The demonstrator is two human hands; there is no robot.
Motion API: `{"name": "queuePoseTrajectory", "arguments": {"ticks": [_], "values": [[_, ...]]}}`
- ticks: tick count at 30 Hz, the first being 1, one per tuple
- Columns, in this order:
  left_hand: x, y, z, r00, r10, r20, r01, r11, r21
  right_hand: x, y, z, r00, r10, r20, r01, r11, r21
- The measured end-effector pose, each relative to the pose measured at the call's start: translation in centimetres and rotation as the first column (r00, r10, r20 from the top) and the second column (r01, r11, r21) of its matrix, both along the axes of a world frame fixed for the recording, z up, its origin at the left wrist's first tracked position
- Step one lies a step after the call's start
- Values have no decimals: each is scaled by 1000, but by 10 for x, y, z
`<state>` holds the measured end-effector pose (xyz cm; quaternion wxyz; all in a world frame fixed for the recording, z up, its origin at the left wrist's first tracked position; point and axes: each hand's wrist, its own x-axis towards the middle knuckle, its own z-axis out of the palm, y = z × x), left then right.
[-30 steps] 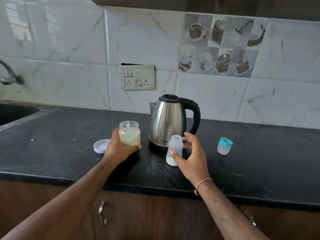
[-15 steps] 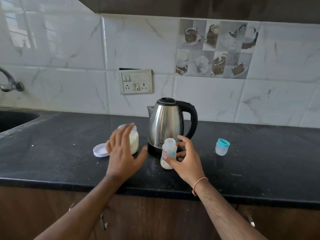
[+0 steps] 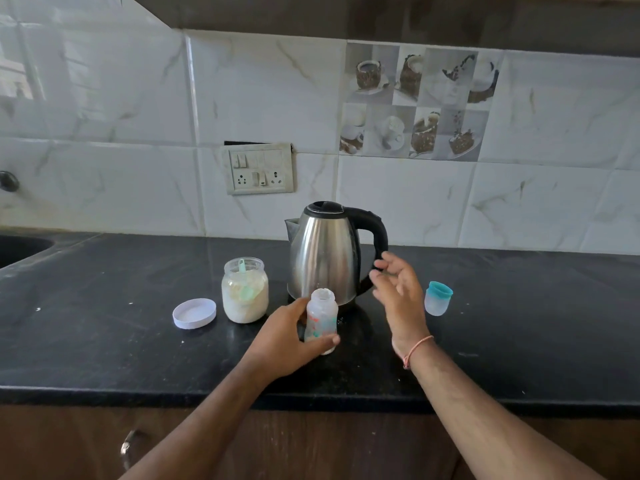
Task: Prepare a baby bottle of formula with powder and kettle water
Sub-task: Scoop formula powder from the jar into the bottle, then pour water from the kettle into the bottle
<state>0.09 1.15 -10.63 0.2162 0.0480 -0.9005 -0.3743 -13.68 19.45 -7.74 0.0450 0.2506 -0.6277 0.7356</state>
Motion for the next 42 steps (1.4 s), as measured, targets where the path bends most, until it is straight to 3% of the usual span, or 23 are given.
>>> {"name": "queuePoseTrajectory", "arguments": {"ticks": [3, 8, 10, 13, 17, 22, 29, 42], "values": [[-3, -2, -3, 1000, 14, -2, -14, 1000, -5, -37, -5, 34, 992, -107, 64, 110, 993, -45], [-4, -4, -6, 1000, 17, -23, -15, 997, 82, -74, -31, 74, 997, -71, 41, 58, 960, 273], [-4, -3, -6, 1000, 20, -18, -18, 996, 82, -78, -40, 76, 995, -43, 85, 16, 953, 302], [-4, -3, -5, 1000, 22, -15, -21, 996, 85, -73, -43, 79, 986, -62, 153, 23, 969, 244], [-1, -1, -2, 999, 43, -25, -41, 995, 86, -64, -41, 73, 987, -98, 129, 69, 975, 210], [7, -1, 1, 984, 108, -145, -86, 985, 150, -54, -35, 68, 975, -171, 142, 147, 975, 164], [13, 4, 5, 933, 188, -306, -109, 960, 257, -35, -4, 68, 975, -147, 167, 127, 984, 125], [12, 6, 4, 939, 184, -290, -116, 965, 236, -17, 75, 76, 978, -139, 152, 119, 984, 133]]}}
